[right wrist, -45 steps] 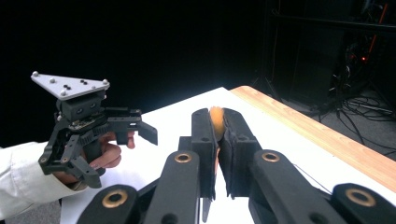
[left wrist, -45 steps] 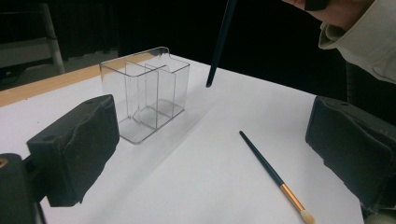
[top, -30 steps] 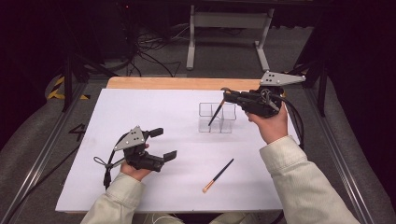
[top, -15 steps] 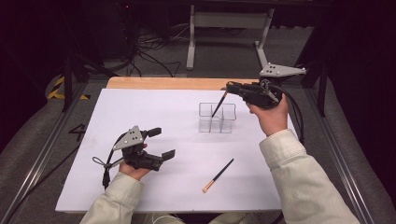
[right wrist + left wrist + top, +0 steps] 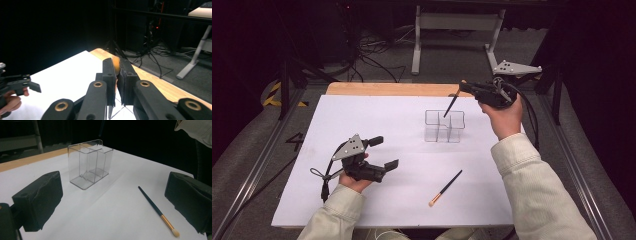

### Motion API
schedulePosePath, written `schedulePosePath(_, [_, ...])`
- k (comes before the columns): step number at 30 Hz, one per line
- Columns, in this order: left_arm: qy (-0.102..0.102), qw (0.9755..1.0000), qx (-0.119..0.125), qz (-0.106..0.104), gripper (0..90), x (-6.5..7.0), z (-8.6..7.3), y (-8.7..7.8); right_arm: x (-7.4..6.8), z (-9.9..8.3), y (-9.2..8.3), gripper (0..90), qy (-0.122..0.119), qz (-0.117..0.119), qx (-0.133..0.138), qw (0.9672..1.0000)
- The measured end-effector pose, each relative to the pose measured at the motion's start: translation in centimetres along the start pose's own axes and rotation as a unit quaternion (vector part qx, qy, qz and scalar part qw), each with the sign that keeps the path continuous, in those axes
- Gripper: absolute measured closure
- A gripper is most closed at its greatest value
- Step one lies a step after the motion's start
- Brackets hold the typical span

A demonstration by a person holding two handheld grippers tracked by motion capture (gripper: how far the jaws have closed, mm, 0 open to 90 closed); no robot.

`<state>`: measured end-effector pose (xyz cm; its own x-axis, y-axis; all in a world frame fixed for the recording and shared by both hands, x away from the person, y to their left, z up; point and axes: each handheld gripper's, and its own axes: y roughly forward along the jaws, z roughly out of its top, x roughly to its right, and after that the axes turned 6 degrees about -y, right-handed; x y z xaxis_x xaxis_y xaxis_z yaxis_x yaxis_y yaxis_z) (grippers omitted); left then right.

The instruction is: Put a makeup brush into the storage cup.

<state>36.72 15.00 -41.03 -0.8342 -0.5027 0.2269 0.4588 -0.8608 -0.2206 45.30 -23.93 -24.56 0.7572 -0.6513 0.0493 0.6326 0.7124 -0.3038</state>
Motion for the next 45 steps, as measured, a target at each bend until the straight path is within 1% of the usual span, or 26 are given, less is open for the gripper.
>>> schedulePosePath(5, [-0.002,1.0,-0.003,-0.001,2.3,0.0,-0.1,0.2,0.3,-0.1,0.5,84.8,-0.004,-0.011,-0.011,0.9999])
schedulePosePath(6, [0.0,1.0,-0.003,-0.002,2.3,0.0,-0.1,0.2,0.3,-0.2,0.6,84.8,-0.005,-0.011,-0.013,0.9998])
schedulePosePath(7, [0.0,1.0,-0.003,-0.002,2.3,0.0,-0.1,0.2,0.5,-0.3,0.9,84.8,-0.004,-0.015,-0.019,0.9997])
schedulePosePath(10, [-0.001,1.0,-0.003,-0.001,2.3,0.0,-0.1,0.1,0.6,-0.4,1.1,84.8,-0.002,-0.016,-0.025,0.9996])
schedulePosePath(15, [0.0,1.0,-0.004,0.0,2.3,0.0,-0.1,0.1,0.6,-0.9,1.9,84.8,-0.007,-0.018,-0.047,0.9987])
schedulePosePath(22, [0.0,1.0,-0.003,0.001,2.2,0.0,-0.1,0.1,0.5,-1.6,2.8,84.8,-0.011,-0.021,-0.065,0.9976])
schedulePosePath(38, [0.002,1.0,-0.004,0.006,1.8,0.0,-0.1,0.1,0.5,-3.0,4.2,84.6,-0.009,-0.024,-0.087,0.9959])
schedulePosePath(45, [0.003,1.0,-0.004,0.007,1.7,0.0,-0.1,0.0,0.4,-3.3,4.7,84.5,-0.007,-0.022,-0.095,0.9952])
